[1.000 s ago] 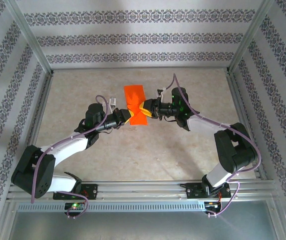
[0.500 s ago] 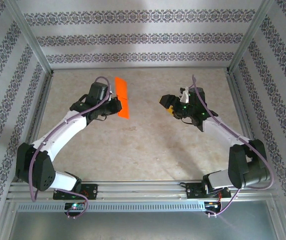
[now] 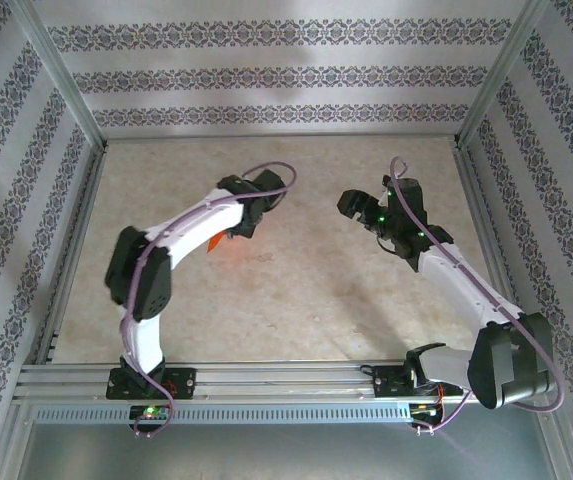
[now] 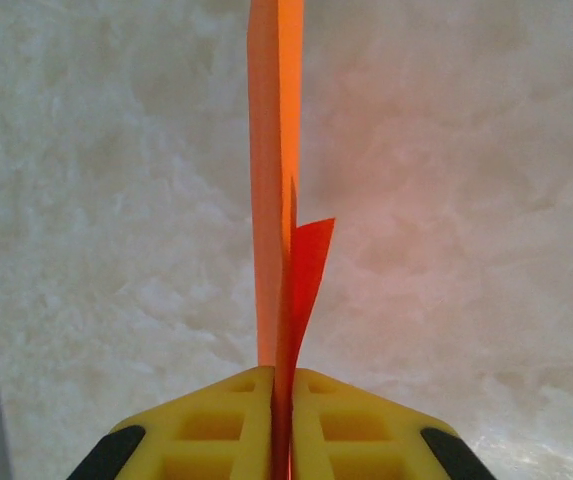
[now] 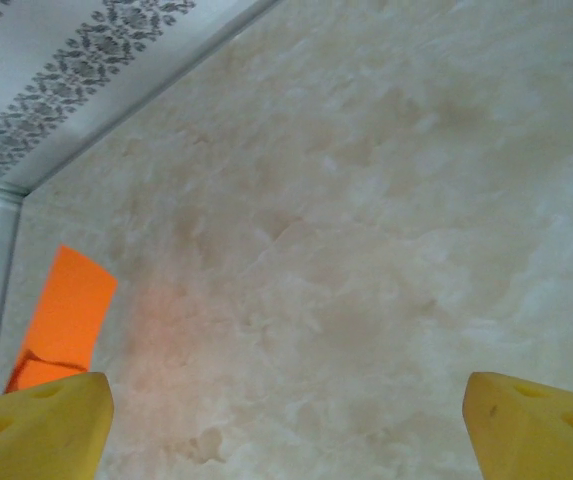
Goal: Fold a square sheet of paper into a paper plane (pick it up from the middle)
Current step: Turn over the paper at the center of the table, then move the paper to the center of the table.
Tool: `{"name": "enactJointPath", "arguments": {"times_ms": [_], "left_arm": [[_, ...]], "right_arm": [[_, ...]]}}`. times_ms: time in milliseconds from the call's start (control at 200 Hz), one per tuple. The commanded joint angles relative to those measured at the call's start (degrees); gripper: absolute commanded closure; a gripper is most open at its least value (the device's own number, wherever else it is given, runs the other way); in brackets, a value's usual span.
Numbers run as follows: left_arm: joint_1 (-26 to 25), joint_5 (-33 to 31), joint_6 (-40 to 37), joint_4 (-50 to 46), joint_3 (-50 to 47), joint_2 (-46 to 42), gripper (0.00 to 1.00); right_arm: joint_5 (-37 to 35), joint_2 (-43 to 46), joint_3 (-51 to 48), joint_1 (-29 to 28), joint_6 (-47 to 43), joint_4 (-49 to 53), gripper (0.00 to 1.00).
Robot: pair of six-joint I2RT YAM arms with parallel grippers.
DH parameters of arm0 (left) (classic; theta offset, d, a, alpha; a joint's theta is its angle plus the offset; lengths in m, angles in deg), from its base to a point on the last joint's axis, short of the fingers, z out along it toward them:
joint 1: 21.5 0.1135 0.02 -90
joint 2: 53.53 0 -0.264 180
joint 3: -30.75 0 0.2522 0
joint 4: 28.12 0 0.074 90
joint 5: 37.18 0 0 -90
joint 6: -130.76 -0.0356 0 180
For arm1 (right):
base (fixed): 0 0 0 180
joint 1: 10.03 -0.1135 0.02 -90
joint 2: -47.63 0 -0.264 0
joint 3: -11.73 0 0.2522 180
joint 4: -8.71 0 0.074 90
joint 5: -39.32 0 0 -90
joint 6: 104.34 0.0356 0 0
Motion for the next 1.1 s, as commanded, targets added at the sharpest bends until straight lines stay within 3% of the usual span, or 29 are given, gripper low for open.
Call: {"name": "enactJointPath", "arguments": {"times_ms": [0,105,280,485,620,774,914,1094], "left_arm": [[-2.7,-4.4,2.8,-8.2,4.5,5.3,0.88],[-5.0,-3.6,7.2,-10.2,9.1,11.3,0.87],[-6.5,3.1,10.5,-9.4,13.4,15.1,0.72],[-3.0,21.2,10.5,5.9,4.6,3.3,0.49],[1.3,30.4,12.3,17.7,-5.5,-7.0,0.36],[8.4,35.0,16.2,28.7,-19.4,-18.1,0.28],[15.9,37.6,18.2,37.4,-32.8,-28.0,0.14],[24.5,39.4,20.9,43.2,-44.3,-37.3,0.01]], "right_arm": [[-3.6,1.4,-1.5,0.9,-1.0,1.8,0.09],[-3.6,1.7,-2.0,1.7,-0.6,2.3,0.10],[-3.5,1.2,-2.8,2.2,0.7,2.7,0.11],[-1.6,-1.1,-3.0,2.6,3.0,2.6,0.11],[3.6,-5.3,-1.6,1.7,5.0,1.5,0.12],[5.0,-11.8,2.7,-5.1,6.5,1.6,0.13],[5.9,-19.8,8.1,-13.7,9.8,0.3,0.15],[8.0,-31.1,17.3,-22.5,13.7,-1.1,0.19]]}}
